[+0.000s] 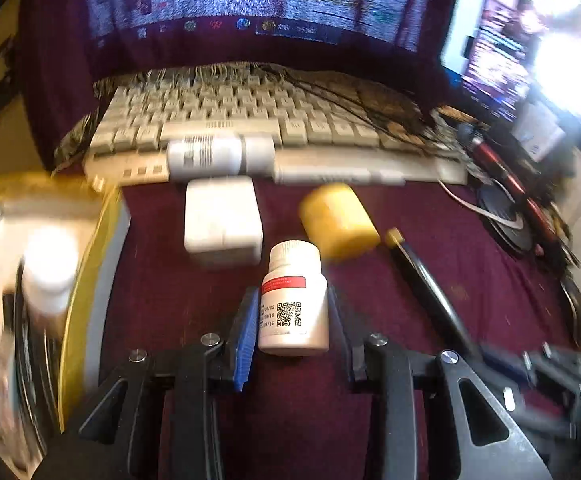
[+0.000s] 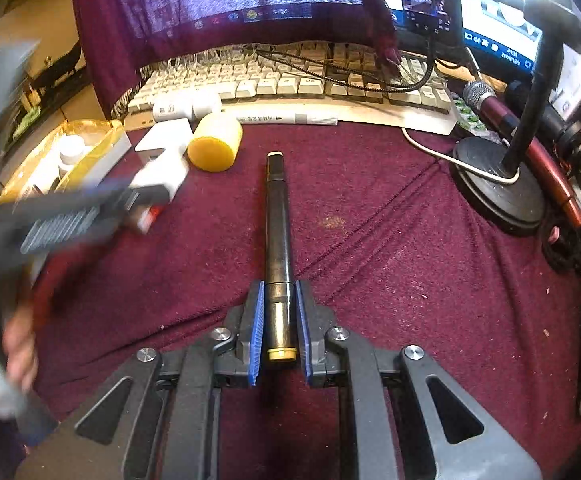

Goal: Organize objects
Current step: 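Grasp upright white red-label pill bottle with left gripper, then carry pill bottle in left gripper while right gripper carries marker over tray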

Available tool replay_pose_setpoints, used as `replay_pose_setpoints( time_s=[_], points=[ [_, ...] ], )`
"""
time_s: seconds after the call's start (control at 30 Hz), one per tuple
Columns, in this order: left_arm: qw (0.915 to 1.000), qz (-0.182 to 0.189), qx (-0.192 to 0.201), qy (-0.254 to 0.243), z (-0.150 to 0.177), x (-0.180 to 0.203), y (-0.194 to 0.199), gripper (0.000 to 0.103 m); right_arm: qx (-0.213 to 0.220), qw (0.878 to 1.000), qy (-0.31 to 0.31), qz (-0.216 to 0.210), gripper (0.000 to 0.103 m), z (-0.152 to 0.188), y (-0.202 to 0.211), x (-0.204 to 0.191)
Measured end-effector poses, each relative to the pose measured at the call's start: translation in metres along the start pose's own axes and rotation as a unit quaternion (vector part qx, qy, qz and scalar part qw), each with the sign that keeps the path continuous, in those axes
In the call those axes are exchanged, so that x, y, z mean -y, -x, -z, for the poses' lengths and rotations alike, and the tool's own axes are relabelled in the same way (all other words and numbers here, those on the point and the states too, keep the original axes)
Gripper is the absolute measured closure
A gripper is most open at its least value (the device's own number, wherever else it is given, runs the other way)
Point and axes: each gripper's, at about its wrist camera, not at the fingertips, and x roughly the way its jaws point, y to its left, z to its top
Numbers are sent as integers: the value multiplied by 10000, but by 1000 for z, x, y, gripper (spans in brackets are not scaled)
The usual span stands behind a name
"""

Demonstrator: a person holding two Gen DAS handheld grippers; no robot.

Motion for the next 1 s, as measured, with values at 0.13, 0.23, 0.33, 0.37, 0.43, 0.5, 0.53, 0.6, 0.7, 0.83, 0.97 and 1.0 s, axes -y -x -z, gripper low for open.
replay_pose_setpoints(
  time_s=[0.13, 0.23, 0.33, 0.37, 0.43, 0.5, 0.53, 0.6, 0.7, 0.83, 0.97, 1.0],
  points=[
    [9982, 574, 49, 144, 44, -2, 30, 73, 2, 10000, -43, 40, 88, -2, -3, -3],
    [9957, 829, 147, 381, 64, -7, 44, 73, -45, 10000, -65, 34, 78, -8, -8, -9],
    [9954, 837, 139, 446, 67, -8, 48, 73, -29, 9999, 24, 165, 73, -16, -15, -15],
    [9954, 828, 136, 468, 67, -9, 49, 73, 4, 9997, 89, 229, 73, -17, -16, -17],
    [9953, 836, 147, 474, 67, -10, 49, 73, 42, 9990, 256, 351, 73, -18, -20, -22],
    [9947, 877, 145, 510, 68, -11, 50, 73, 63, 9983, 334, 475, 83, -17, -19, -26],
    [9946, 893, 151, 511, 69, -11, 52, 73, 75, 9980, 367, 516, 86, -15, -18, -28],
    [9946, 901, 129, 494, 71, -11, 53, 73, 70, 9984, 360, 429, 89, -11, -14, -28],
    [9945, 929, 154, 466, 73, -9, 56, 73, 22, 9984, 427, 369, 90, -2, -7, -32],
    [9943, 961, 178, 422, 75, -6, 58, 73, -43, 9988, 460, 132, 90, 4, -3, -39],
    [9939, 983, 238, 443, 75, -8, 64, 73, -61, 9986, 451, -271, 90, 3, -2, -48],
    [9938, 982, 263, 454, 75, -9, 66, 73, -33, 9982, 486, -336, 90, 4, 0, -52]
  ],
)
